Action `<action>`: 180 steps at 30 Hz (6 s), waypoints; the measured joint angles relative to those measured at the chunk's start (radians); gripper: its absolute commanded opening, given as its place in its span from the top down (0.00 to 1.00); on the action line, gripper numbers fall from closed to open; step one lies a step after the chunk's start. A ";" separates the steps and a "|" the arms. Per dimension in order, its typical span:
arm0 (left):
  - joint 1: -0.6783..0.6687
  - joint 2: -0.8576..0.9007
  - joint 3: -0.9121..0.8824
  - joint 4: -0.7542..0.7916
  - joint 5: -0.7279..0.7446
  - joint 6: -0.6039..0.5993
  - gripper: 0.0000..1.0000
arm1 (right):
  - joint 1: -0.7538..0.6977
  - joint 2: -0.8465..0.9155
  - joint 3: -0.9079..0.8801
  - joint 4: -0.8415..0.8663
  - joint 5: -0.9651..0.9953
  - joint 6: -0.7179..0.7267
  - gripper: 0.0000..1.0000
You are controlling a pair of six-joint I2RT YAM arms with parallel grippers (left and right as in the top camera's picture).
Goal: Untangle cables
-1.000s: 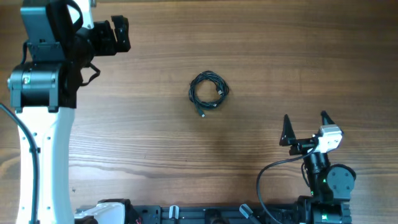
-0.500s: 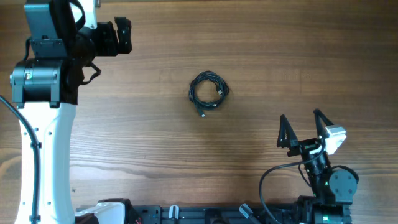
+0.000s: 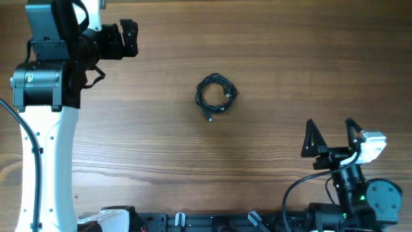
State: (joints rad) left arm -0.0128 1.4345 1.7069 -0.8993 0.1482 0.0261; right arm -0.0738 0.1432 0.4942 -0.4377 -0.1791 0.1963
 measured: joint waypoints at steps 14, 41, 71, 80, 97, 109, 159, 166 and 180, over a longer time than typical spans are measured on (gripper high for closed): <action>0.000 0.000 0.000 -0.024 0.007 0.003 0.00 | 0.000 0.583 0.529 -0.216 -0.022 -0.114 0.00; 0.000 0.017 0.003 0.081 0.032 0.044 0.00 | -0.001 1.162 1.107 -0.306 -0.076 -0.441 0.00; -0.014 0.261 0.004 0.144 0.236 0.055 0.00 | -0.001 1.289 1.117 -0.097 -0.165 -0.426 0.00; -0.089 0.332 0.003 0.129 0.268 0.060 0.00 | -0.002 1.321 1.117 -0.159 0.132 -0.156 0.00; -0.185 0.341 0.004 0.109 0.200 0.039 0.07 | -0.002 1.470 1.117 -0.356 0.168 0.044 0.00; -0.232 0.421 0.004 0.070 0.042 -0.002 0.08 | -0.002 1.481 1.117 -0.415 0.104 -0.019 0.00; -0.236 0.026 -0.485 0.650 -0.113 0.033 0.00 | 0.097 1.151 0.755 0.201 0.341 -0.201 0.00; -0.239 0.024 -0.487 0.630 -0.113 0.033 0.00 | 0.097 1.102 0.748 0.201 0.345 -0.195 0.00; -0.249 -0.149 -0.766 0.828 -0.113 0.033 0.00 | 0.119 1.044 0.591 0.306 0.376 -0.179 0.00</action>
State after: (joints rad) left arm -0.2619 1.2858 0.9405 -0.0715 0.0349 0.0589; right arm 0.0456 1.1870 1.0847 -0.1318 0.1967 0.0177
